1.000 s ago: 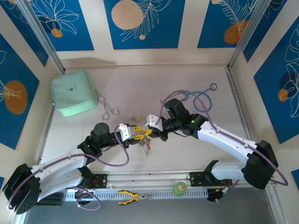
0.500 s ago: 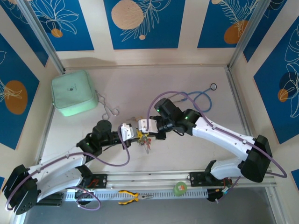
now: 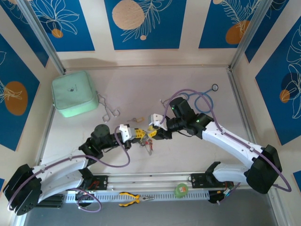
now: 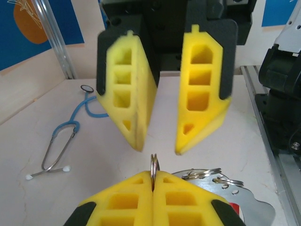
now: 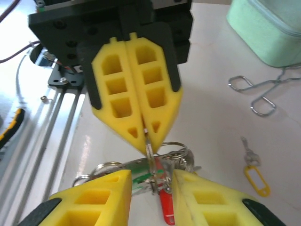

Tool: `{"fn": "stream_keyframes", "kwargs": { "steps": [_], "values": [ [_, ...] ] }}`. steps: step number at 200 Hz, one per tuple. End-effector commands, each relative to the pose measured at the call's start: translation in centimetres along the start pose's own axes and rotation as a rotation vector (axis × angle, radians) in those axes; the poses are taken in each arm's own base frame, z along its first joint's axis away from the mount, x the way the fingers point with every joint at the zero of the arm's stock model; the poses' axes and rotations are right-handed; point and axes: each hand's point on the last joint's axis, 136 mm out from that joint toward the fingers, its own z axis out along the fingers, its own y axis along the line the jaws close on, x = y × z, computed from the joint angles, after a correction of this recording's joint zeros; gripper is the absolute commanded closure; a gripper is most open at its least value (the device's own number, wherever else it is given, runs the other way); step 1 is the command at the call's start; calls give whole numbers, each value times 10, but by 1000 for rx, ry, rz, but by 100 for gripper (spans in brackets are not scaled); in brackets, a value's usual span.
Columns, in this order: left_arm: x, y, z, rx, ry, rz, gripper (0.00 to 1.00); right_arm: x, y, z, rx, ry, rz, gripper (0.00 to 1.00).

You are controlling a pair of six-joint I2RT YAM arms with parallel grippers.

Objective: Put the keys on the keyring

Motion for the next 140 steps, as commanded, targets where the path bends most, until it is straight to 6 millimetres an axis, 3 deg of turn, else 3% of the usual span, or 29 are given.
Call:
{"fn": "stream_keyframes", "kwargs": {
  "steps": [1,63,91,101,115,128,140],
  "values": [
    [-30,-4,-2,27,-117,12,100,-11,6,0,-53,-79,18,71],
    [-33,-6,-2,45,-147,-17,100,-13,5,2,-63,-96,29,82],
    [-35,-6,-2,46,-153,-21,100,-14,3,2,-55,-87,29,100],
    [-33,-4,-2,30,-142,-21,100,-14,2,0,-44,-76,24,100],
    [-25,4,-1,-13,-92,-9,66,-13,1,-1,-21,-40,4,100],
    [-15,7,-1,-32,-30,16,60,-7,2,2,-11,24,-25,100],
    [-10,8,-2,-39,16,36,60,-2,4,4,-10,90,-47,100]
  ]
}}
